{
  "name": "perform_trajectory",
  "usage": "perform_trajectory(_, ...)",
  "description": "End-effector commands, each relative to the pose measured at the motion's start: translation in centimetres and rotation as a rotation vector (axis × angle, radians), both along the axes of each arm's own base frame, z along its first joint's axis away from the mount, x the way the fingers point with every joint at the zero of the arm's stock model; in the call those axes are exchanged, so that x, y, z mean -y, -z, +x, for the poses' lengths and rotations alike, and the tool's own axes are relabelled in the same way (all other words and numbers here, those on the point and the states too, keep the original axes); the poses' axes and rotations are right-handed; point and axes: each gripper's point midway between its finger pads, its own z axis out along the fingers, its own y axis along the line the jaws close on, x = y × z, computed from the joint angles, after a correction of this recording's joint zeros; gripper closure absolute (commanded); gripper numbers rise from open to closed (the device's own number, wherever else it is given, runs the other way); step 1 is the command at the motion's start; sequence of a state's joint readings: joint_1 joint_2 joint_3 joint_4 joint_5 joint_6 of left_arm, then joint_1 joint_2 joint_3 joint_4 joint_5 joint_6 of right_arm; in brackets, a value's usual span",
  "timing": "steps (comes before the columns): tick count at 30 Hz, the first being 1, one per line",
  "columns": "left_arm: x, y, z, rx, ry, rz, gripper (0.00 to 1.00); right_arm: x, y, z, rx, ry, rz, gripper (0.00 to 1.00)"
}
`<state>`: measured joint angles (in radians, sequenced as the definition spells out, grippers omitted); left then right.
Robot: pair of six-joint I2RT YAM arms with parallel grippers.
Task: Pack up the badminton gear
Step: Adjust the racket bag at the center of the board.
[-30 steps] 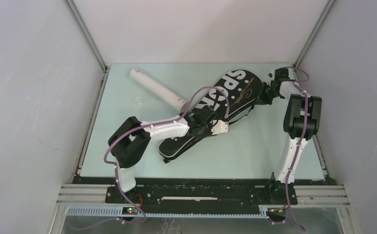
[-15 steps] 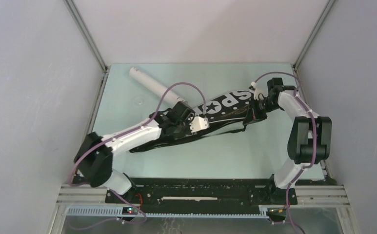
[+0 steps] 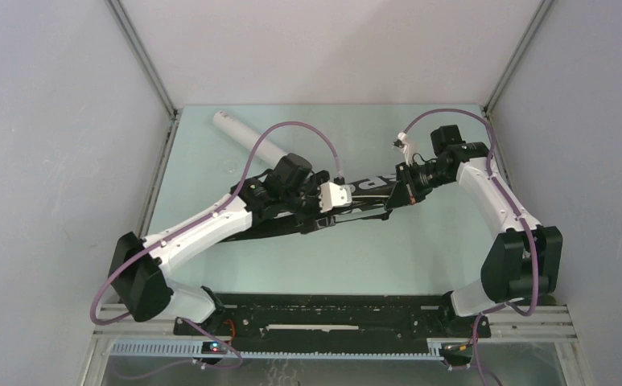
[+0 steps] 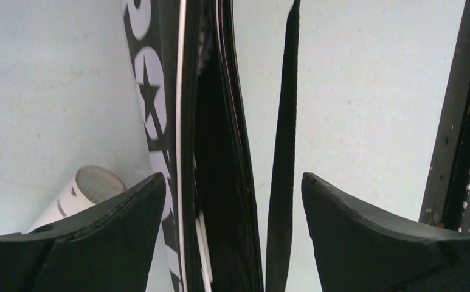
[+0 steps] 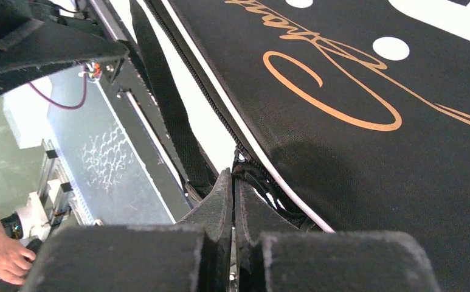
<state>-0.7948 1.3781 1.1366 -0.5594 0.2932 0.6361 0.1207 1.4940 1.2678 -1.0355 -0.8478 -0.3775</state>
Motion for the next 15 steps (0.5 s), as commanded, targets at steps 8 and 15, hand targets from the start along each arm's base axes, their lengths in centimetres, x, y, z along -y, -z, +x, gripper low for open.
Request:
perform_trajectory(8,5.6,-5.1,0.2,0.037,0.092,-0.217,0.1,-0.5,-1.3,-0.8,-0.013,-0.04,0.113,1.0)
perform_trajectory(15,6.7,-6.5,2.4,0.08,0.015,-0.268,0.11,-0.6,-0.9,-1.0,-0.009,-0.047,0.122,1.0)
